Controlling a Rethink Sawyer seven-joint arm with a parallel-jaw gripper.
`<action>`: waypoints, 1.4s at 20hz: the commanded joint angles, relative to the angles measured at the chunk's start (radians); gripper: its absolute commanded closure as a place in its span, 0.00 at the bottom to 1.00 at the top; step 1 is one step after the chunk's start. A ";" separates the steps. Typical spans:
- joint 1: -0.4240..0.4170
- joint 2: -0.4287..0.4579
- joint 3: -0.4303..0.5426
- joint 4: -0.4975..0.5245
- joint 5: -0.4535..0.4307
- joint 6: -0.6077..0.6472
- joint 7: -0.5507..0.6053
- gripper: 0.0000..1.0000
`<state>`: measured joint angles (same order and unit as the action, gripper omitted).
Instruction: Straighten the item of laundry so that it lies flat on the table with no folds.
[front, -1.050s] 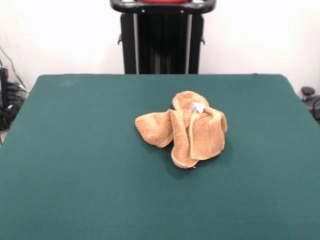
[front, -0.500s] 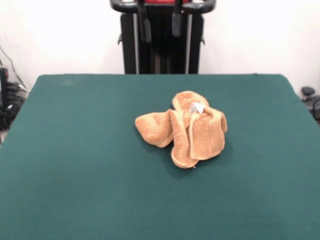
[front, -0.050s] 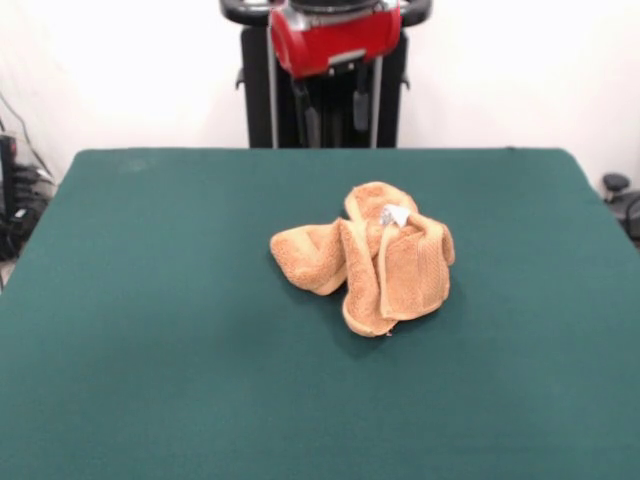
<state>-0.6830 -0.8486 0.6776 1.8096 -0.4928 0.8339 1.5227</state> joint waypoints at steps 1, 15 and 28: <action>0.055 0.073 -0.058 -0.033 -0.050 -0.074 0.079 0.00; 0.119 0.238 -0.107 -0.138 -0.093 -0.152 0.091 0.00; 0.118 0.320 -0.089 -0.174 -0.091 -0.191 0.043 0.00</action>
<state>-0.6027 -0.5745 0.6074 1.6871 -0.5671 0.6955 1.5227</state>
